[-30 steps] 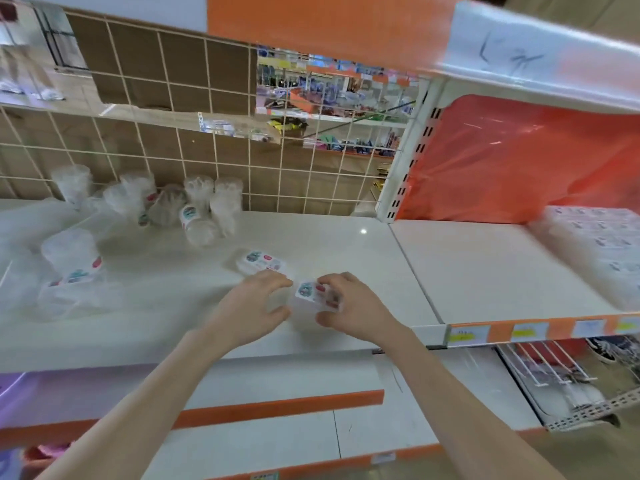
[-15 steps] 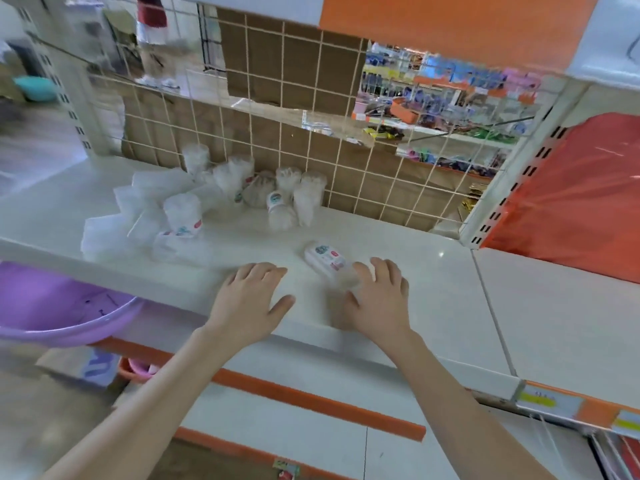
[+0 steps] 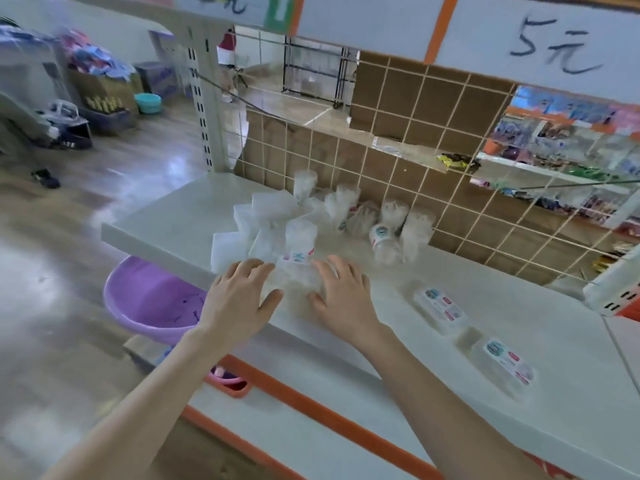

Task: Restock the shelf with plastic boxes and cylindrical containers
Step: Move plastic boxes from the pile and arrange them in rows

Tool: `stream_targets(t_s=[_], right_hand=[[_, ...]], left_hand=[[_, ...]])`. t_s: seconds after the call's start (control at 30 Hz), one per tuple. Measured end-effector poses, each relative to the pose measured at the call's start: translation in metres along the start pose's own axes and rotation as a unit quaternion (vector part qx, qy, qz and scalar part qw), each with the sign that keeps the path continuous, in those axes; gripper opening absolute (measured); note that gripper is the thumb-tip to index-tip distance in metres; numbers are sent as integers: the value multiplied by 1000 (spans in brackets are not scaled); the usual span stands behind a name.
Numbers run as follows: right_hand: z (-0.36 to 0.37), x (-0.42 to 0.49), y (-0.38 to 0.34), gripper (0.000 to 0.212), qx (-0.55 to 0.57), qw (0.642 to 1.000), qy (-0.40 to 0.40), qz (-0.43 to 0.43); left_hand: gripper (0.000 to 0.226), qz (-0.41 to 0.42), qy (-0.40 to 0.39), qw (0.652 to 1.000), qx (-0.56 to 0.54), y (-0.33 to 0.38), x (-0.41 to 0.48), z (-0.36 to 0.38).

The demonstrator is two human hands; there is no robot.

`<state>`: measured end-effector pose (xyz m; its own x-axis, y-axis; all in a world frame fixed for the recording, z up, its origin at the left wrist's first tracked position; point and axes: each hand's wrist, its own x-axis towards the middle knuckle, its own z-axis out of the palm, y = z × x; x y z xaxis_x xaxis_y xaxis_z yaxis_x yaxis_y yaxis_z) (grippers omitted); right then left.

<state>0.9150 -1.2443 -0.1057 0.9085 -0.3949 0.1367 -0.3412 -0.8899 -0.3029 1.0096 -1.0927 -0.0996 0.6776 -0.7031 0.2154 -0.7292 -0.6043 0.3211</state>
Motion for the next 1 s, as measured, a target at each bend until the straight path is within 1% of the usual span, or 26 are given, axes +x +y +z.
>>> stream_targets(t_s=[0.13,0.3,0.47,0.67,0.77,0.87,1.0], right_hand=[[13,27,-28,52,-6,1000,3,7],[28,36,-37,45,-25,997,11,73],[30,33,-34,42,-43,992,30,117],[21,29,-15,46,-79,971,45,221],[17,28,-10,45,-84,965,49,245],[16,28,-8,43,-91,959,60,263],[15,28,-5,43,-96,950,70,288]], left_hand=[[51,-3,-20,1000,5,-39,18,-4],[51,22,-34,999,-10,-62,38,-2],[50,60,-55,996,-23,-65,59,10],[55,91,-75,993,-12,-62,77,21],[57,79,-82,993,11,-55,85,24],[61,50,-99,992,64,-43,92,26],[54,51,-104,987,110,-35,97,28]])
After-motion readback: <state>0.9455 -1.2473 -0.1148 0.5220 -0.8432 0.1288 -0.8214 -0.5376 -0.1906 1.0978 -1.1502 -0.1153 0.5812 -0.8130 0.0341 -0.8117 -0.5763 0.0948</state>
